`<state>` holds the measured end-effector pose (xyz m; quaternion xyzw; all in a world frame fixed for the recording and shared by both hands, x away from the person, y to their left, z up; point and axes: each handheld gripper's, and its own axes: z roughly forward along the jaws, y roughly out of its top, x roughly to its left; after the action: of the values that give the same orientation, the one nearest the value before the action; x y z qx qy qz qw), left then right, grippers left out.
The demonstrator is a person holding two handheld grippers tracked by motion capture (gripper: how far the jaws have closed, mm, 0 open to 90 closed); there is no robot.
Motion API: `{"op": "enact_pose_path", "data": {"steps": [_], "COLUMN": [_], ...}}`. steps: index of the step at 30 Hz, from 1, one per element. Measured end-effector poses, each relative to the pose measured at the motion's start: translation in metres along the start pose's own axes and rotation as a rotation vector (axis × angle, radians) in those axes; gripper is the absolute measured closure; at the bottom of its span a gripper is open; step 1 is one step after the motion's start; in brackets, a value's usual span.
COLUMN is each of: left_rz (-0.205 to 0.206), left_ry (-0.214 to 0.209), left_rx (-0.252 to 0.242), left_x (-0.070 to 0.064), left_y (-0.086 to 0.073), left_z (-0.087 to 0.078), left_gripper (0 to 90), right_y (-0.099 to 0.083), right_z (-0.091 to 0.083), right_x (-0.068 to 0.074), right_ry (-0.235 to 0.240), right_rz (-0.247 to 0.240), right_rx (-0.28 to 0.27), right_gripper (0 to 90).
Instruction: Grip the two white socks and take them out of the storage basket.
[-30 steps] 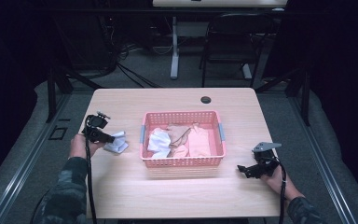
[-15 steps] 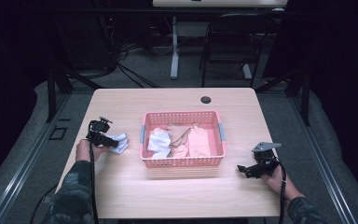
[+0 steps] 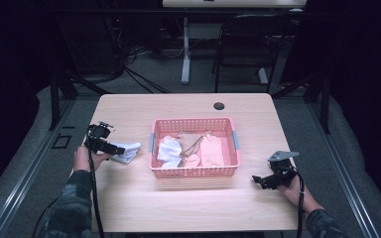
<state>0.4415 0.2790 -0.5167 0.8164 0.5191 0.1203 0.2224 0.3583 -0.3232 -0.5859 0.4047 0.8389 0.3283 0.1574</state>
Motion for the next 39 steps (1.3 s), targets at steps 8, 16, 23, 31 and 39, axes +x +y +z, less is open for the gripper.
{"op": "enact_pose_path", "data": {"steps": [8, 16, 23, 31, 39], "left_rz": [0.003, 0.036, 0.067, 0.094, 0.162], "left_ry": [0.005, 0.002, -0.021, -0.030, -0.075], "left_rx": [-0.044, -0.073, -0.095, -0.133, -0.168], "left_x": [-0.001, -0.004, -0.017, -0.029, -0.057], "left_y": [0.008, 0.015, 0.027, 0.039, 0.063], "left_z": [-0.027, -0.041, -0.048, -0.061, -0.068], "left_gripper": [0.0, 0.0, 0.0, 0.0, 0.0], "right_y": [0.000, 0.000, 0.000, 0.000, 0.000], "right_z": [0.000, 0.001, 0.001, 0.001, 0.001], "right_x": [0.001, 0.001, 0.001, 0.001, 0.001], "right_ry": [0.002, 0.000, 0.002, 0.000, 0.001], "right_rz": [0.006, 0.002, 0.002, 0.002, 0.001], "right_rx": [0.004, 0.000, 0.000, -0.004, -0.003], "right_gripper": [0.0, 0.0, 0.0, 0.0, 0.0]}}
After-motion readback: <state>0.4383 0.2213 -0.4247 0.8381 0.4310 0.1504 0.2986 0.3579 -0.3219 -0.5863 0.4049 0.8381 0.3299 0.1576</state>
